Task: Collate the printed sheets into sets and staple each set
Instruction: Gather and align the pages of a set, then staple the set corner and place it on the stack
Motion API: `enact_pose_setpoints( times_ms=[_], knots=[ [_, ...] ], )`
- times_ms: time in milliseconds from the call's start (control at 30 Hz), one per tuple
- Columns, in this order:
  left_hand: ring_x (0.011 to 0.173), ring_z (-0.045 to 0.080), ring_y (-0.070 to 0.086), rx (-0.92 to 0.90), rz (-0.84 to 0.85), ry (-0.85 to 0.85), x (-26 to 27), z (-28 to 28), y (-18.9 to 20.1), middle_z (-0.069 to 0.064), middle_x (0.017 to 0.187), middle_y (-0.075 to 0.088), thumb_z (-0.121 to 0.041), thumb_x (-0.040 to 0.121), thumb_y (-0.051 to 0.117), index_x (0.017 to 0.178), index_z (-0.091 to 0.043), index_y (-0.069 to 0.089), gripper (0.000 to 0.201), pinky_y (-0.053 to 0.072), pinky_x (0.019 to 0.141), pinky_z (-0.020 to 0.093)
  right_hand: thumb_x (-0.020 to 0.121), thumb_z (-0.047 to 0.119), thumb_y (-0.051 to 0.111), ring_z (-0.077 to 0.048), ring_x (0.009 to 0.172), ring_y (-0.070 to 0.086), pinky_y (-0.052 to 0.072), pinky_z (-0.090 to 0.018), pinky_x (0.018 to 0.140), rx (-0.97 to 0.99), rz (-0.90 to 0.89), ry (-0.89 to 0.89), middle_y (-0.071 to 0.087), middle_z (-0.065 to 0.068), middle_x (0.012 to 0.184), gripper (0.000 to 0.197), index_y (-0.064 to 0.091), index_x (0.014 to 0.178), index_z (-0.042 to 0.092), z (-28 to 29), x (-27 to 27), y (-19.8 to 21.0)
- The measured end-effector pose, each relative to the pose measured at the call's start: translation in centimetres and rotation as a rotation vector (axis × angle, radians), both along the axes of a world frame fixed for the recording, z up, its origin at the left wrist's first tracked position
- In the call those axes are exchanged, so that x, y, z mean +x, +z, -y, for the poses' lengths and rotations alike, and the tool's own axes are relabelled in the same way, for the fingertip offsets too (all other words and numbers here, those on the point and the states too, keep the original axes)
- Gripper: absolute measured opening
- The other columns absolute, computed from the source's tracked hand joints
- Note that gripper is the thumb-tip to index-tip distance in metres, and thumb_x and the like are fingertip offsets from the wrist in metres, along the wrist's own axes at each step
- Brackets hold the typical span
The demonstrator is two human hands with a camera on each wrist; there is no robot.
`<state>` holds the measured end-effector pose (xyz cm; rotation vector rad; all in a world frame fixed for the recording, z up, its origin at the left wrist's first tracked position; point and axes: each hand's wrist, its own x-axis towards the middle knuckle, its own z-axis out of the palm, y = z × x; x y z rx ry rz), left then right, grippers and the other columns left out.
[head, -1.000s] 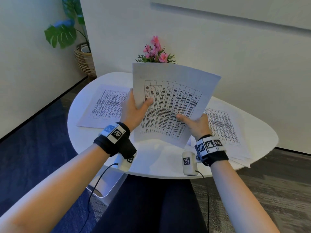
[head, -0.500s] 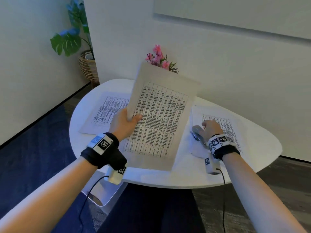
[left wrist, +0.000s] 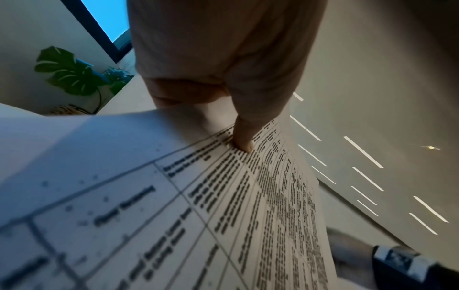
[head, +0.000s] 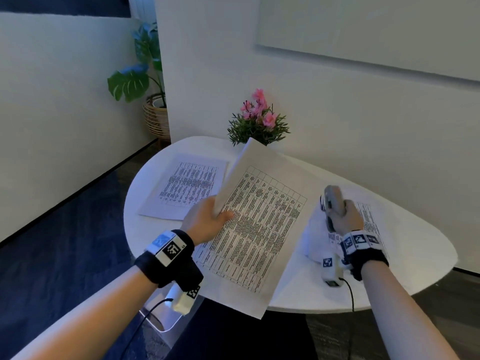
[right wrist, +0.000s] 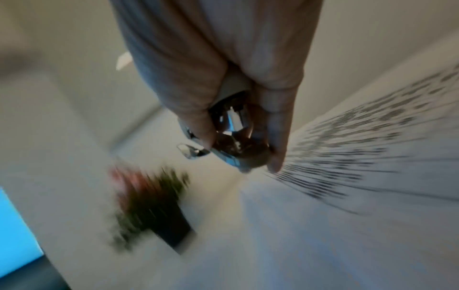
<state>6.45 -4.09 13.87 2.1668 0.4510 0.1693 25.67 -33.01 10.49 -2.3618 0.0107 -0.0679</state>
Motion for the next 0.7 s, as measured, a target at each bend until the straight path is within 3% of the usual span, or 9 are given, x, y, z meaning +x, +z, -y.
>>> enact_pose_setpoints(
  times_ms=[67,133,200,300,433,567,700],
  knots=[
    [0.053,0.015,0.050,0.031,0.012,-0.018,0.4,0.3,0.3,0.001,0.071,0.057,-0.035,0.090,0.062,0.124,-0.015,0.051,0.040,0.047,0.051,0.029,0.088,0.014,0.061,-0.026,0.066,0.050,0.043,-0.034,0.062,0.303,0.141,-0.046,0.053,-0.009,0.083,0.028,0.050,0.113,0.008,-0.1,-0.8,3.3],
    [0.051,0.013,0.050,0.091,0.024,-0.034,0.7,0.8,0.5,-0.001,0.069,0.056,-0.037,0.090,0.062,0.117,-0.016,0.054,0.035,0.043,0.050,0.026,0.081,0.018,0.068,-0.021,0.061,0.052,0.045,-0.031,0.061,0.636,0.287,-0.085,0.057,-0.002,0.074,0.023,0.056,0.100,0.016,-0.7,-2.4,7.1],
    [0.052,0.012,0.051,0.159,0.039,-0.063,0.8,1.5,0.6,-0.004,0.067,0.056,-0.039,0.090,0.061,0.115,-0.020,0.056,0.032,0.042,0.052,0.025,0.080,0.016,0.069,-0.008,0.047,0.050,0.043,-0.018,0.051,0.921,0.360,-0.095,0.056,0.010,0.052,0.014,0.055,0.082,0.018,-1.6,-4.0,10.6],
    [0.057,0.013,0.052,0.241,0.070,-0.110,0.9,3.0,0.7,-0.006,0.068,0.055,-0.043,0.090,0.059,0.119,-0.024,0.054,0.035,0.044,0.055,0.028,0.087,0.015,0.067,-0.004,0.041,0.044,0.034,-0.015,0.042,1.169,0.408,-0.007,0.052,0.013,0.046,0.016,0.052,0.080,0.017,-3.8,-6.5,14.4],
    [0.054,0.011,0.048,0.349,0.133,-0.126,1.9,4.1,1.5,-0.008,0.063,0.048,-0.043,0.091,0.057,0.110,-0.021,0.054,0.029,0.034,0.050,0.027,0.088,0.023,0.065,-0.004,0.054,0.054,0.044,-0.019,0.053,1.152,0.479,0.115,0.057,0.001,0.067,0.012,0.056,0.083,0.017,-6.6,-7.5,16.3],
    [0.060,0.018,0.053,0.370,0.148,-0.111,3.6,4.4,2.8,-0.007,0.064,0.050,-0.043,0.092,0.057,0.110,-0.021,0.053,0.029,0.045,0.055,0.030,0.073,0.049,0.065,-0.015,0.076,0.061,0.050,-0.030,0.071,1.070,0.464,0.155,0.063,0.004,0.078,0.028,0.059,0.081,0.023,-8.4,-6.8,17.2],
    [0.065,0.021,0.054,0.380,0.165,-0.102,5.0,4.5,3.5,-0.005,0.067,0.051,-0.042,0.092,0.057,0.112,-0.020,0.053,0.030,0.043,0.056,0.030,0.082,0.037,0.060,-0.009,0.070,0.058,0.048,-0.025,0.066,1.062,0.484,0.191,0.063,0.010,0.072,0.016,0.061,0.073,0.024,-9.1,-5.9,17.4]
  ],
)
